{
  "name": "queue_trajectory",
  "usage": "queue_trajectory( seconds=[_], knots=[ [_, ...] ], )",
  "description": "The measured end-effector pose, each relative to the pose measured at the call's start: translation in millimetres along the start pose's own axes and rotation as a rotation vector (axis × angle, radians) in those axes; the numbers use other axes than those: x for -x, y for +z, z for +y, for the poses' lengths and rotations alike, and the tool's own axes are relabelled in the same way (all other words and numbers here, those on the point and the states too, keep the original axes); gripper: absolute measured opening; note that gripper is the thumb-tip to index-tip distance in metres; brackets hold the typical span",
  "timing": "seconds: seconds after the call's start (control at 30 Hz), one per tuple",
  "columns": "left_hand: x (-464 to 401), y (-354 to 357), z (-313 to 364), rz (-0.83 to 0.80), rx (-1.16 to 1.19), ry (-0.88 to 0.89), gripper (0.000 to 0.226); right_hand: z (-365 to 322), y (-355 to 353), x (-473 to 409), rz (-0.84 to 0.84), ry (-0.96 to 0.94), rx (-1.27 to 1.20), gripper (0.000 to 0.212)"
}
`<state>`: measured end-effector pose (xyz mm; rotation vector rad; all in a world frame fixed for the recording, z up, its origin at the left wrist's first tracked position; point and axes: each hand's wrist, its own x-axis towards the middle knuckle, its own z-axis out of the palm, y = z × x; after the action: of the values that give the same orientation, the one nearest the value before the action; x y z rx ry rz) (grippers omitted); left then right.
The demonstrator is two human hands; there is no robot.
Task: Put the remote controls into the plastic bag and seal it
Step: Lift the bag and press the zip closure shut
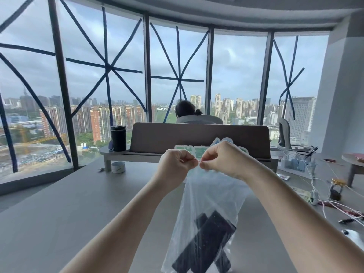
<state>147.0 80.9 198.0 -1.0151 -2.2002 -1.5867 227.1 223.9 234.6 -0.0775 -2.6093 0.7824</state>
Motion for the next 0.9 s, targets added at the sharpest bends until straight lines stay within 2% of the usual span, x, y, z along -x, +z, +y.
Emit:
queue_trajectory(
  seconds=[0.2, 0.53, 0.67, 0.9],
  knots=[
    [-0.3, -2.8, 6.2, -0.017, 0.001, 0.018, 0.007, -3.3, -8.6, -3.8, -0.103, 0.034, -0.012, 0.011],
    [-3.8, -9.7, 6.0, 0.010, -0.012, -0.006, 0.013, -11.1, 0.7, 0.6, 0.075, -0.003, 0.012, 0.007],
    [-4.1, -4.3, 2.2, 0.076, -0.036, 0.010, 0.013, -9.6, 7.6, -1.6, 0.143, 0.010, -0.029, 0.005],
    [-1.5, -6.1, -8.1, 0.224, -0.064, -0.005, 0.011, 8.7, 16.2, 4.8, 0.180, 0.029, 0.065, 0.017]
  ],
)
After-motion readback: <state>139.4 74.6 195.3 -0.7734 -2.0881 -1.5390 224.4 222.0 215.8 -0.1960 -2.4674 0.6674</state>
